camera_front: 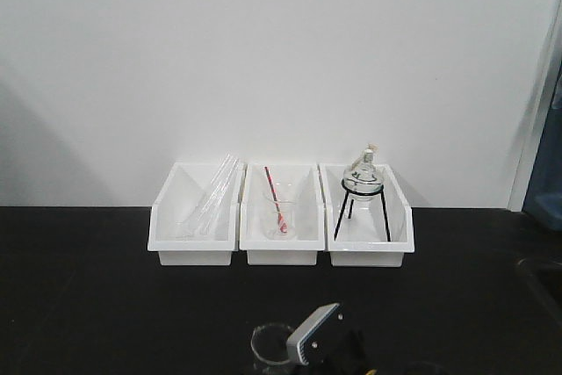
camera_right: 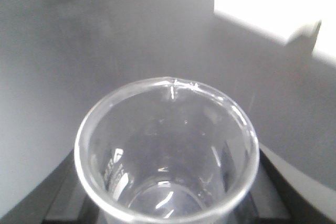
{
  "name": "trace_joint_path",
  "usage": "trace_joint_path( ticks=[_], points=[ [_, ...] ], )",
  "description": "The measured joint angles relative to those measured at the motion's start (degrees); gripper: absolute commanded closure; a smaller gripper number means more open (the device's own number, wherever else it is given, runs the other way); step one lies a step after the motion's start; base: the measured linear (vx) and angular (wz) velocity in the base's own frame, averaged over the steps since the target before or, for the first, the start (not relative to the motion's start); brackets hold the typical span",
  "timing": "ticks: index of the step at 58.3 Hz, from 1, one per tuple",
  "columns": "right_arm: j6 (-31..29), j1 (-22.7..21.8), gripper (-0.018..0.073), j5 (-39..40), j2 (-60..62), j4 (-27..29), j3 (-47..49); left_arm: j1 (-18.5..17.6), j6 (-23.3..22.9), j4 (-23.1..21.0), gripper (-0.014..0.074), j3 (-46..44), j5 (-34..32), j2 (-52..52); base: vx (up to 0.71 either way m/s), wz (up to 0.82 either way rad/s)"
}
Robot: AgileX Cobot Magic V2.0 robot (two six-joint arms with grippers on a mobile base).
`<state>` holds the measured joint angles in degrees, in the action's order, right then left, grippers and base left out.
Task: Pick beaker and place in left cabinet
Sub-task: 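Close the right gripper around the small clear glass beaker, then lift the beaker with the right gripper and hold it up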
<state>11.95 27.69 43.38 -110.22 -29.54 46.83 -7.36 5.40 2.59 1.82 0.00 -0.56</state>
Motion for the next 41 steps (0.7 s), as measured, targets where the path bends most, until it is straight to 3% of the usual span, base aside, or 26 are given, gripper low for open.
trace_joint_path(
  ticks=[18,41],
  points=[
    [7.96,0.0,0.0566,-13.89,17.49,0.0,0.0,0.0,0.0,0.0,0.0595,0.0,0.0,0.0,0.0,0.0],
    [8.75,0.0,0.0562,-26.66,30.75,0.16,-0.06,0.0,0.0,0.0,0.0595,0.0,0.0,0.0,0.0,0.0]
  ],
)
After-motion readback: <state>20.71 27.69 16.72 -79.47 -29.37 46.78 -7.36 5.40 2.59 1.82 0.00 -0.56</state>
